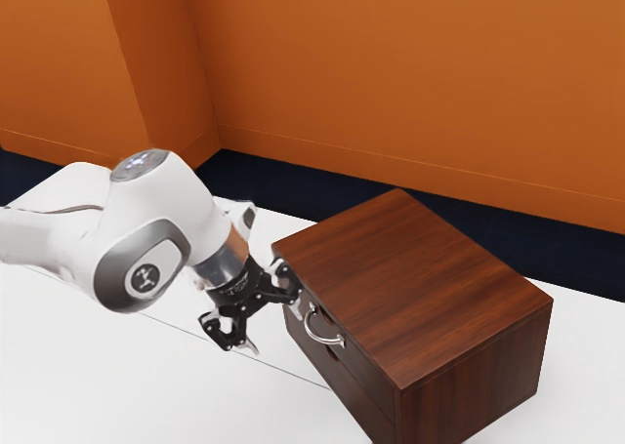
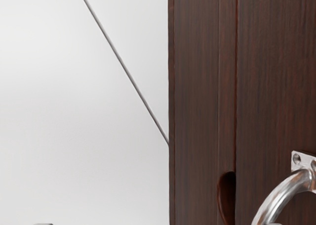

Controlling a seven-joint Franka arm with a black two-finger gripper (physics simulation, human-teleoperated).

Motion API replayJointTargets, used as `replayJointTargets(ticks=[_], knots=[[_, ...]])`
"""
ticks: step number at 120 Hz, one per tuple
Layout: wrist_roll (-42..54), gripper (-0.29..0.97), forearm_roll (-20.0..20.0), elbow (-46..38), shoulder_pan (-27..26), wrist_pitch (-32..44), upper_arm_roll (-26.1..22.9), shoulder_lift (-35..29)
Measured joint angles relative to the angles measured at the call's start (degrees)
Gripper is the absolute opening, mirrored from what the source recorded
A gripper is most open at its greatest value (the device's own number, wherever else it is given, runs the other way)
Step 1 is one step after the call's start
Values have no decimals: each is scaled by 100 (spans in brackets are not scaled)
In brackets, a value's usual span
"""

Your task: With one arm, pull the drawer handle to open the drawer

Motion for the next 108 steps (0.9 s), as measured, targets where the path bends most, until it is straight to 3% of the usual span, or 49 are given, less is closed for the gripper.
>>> replayJointTargets(ticks=[57, 108], knots=[[-381, 49, -16, 9, -119, 391, 7, 176], [-144, 45, 12, 88, -261, 595, 7, 520]])
